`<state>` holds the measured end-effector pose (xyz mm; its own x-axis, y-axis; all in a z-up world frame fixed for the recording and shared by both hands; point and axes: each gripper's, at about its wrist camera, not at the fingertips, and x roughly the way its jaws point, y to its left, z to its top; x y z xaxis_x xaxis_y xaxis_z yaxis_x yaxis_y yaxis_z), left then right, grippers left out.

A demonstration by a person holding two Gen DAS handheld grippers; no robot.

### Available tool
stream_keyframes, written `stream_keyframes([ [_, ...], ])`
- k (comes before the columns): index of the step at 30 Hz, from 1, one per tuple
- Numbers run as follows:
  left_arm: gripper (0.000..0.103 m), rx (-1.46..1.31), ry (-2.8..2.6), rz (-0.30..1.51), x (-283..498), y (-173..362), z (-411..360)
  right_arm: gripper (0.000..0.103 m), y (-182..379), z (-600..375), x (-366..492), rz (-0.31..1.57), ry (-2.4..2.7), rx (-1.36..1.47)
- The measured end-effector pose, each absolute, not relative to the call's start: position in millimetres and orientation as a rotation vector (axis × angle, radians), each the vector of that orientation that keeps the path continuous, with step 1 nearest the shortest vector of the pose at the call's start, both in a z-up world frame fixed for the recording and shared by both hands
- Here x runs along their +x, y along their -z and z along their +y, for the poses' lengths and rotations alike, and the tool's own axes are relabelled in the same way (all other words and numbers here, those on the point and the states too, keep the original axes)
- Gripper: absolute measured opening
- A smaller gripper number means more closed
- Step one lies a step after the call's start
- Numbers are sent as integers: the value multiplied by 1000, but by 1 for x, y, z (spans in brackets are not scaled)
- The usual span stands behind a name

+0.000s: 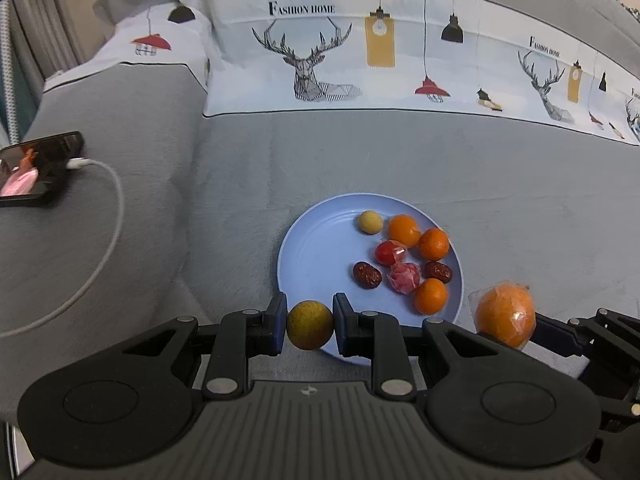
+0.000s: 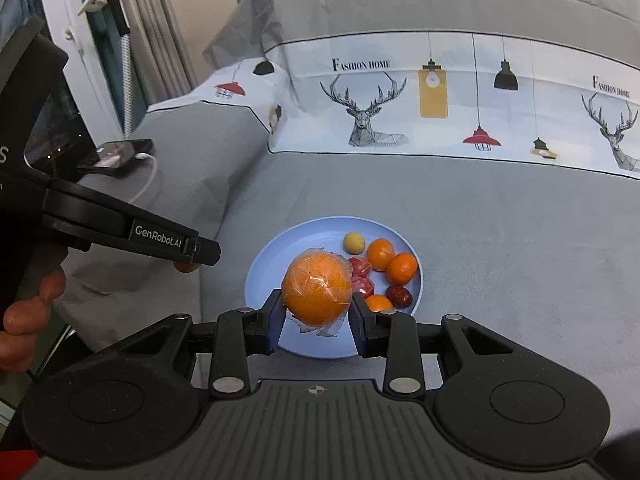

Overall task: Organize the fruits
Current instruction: 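Carry the yellow fruit and wrapped orange over the blue plate with both tools, then open both tools to drop the yellow fruit and wrapped orange onto the plate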

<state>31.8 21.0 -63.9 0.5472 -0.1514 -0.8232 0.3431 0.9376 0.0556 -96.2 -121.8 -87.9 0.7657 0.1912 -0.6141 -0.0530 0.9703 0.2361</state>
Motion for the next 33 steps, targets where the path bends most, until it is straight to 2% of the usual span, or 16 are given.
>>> stream_keyframes([
  [22,28,307,297,1054,103,143,-9,36,155,-119,-22,816,-149,191],
  [24,67,323,286,1042,104,142,-10,38,156,-120,-19,813,-152,191],
  [25,101,334,271,1027,103,140,-11,40,156,-120,-18,814,-150,192],
  [27,103,356,258,955,94,131,-9,77,152,-122,-21,804,-136,184],
  [28,103,370,283,935,88,128,-7,84,149,-122,-23,795,-125,176],
  [29,103,379,297,937,84,127,-5,89,146,-123,-27,788,-123,169],
  [33,103,361,270,979,57,118,11,90,132,-125,-48,791,-126,178],
])
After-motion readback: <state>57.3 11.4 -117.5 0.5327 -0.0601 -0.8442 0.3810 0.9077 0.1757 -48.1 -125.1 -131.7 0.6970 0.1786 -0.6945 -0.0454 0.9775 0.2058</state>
